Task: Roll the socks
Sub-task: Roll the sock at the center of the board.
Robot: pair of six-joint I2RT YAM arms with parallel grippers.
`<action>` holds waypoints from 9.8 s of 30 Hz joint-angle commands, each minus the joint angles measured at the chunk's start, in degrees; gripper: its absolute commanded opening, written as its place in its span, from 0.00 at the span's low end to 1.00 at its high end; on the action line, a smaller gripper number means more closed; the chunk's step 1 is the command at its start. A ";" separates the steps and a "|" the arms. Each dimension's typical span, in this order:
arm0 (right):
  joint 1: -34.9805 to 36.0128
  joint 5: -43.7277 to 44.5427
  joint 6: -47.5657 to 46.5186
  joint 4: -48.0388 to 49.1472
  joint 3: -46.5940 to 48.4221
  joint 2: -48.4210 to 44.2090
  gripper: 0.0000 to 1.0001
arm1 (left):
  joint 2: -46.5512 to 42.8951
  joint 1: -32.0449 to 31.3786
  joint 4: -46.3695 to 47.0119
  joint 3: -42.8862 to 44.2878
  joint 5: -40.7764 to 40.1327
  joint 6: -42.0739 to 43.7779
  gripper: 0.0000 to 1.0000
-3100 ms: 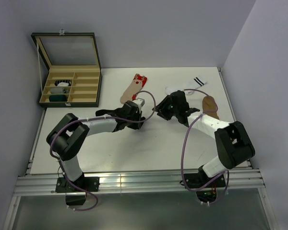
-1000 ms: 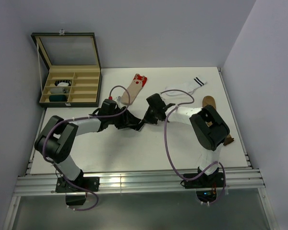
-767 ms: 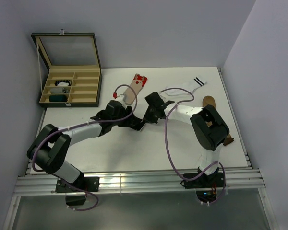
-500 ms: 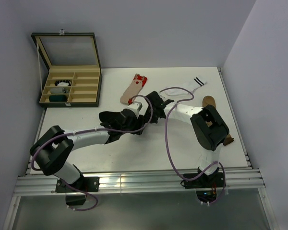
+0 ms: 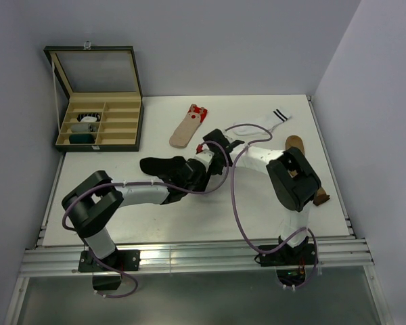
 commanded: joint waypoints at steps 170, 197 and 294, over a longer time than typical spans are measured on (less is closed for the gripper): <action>-1.27 -2.93 -0.77 4.17 0.04 0.51 0.00 | -2.47 3.45 6.14 -0.94 1.95 -2.10 0.51; -1.27 -4.69 -1.04 3.55 1.27 1.22 0.00 | 6.06 -1.48 -2.73 5.74 -6.05 -0.25 0.50; -13.84 -9.89 -0.50 20.07 -14.46 -14.78 0.43 | 11.60 4.75 4.13 10.22 14.41 -6.04 0.01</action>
